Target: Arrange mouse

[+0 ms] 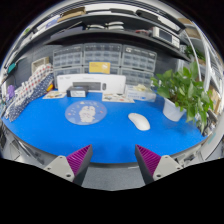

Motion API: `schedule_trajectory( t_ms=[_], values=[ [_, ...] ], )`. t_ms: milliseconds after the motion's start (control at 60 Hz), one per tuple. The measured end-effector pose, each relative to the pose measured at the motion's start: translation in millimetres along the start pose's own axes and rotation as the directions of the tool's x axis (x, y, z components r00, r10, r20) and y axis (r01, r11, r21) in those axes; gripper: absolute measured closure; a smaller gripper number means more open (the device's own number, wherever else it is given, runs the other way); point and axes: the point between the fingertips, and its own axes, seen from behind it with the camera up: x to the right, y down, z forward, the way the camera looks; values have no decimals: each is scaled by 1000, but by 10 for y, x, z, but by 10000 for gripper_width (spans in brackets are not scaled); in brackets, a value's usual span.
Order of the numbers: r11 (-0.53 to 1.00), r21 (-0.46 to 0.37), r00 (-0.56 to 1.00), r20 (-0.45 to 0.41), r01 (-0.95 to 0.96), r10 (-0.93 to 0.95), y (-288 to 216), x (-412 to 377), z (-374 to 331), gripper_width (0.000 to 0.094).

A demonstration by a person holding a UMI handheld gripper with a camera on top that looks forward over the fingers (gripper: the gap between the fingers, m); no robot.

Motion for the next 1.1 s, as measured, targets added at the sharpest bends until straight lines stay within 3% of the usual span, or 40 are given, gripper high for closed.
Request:
schedule_trajectory(
  t_ms=[333, 733, 883, 1000, 1100],
  values=[
    [999, -39, 996, -90, -22, 18, 13, 862, 853, 70],
    [996, -66, 998, -32, -62, 60, -411, 1301, 1977, 104],
    [994, -74, 996, 43, -76, 80, -515, 1278, 2165, 217],
    [995, -71, 996, 50, -67, 71, -569, 1256, 2254, 363],
    [994, -78, 996, 43, -75, 79, -604, 1278, 2315, 405]
  ],
)
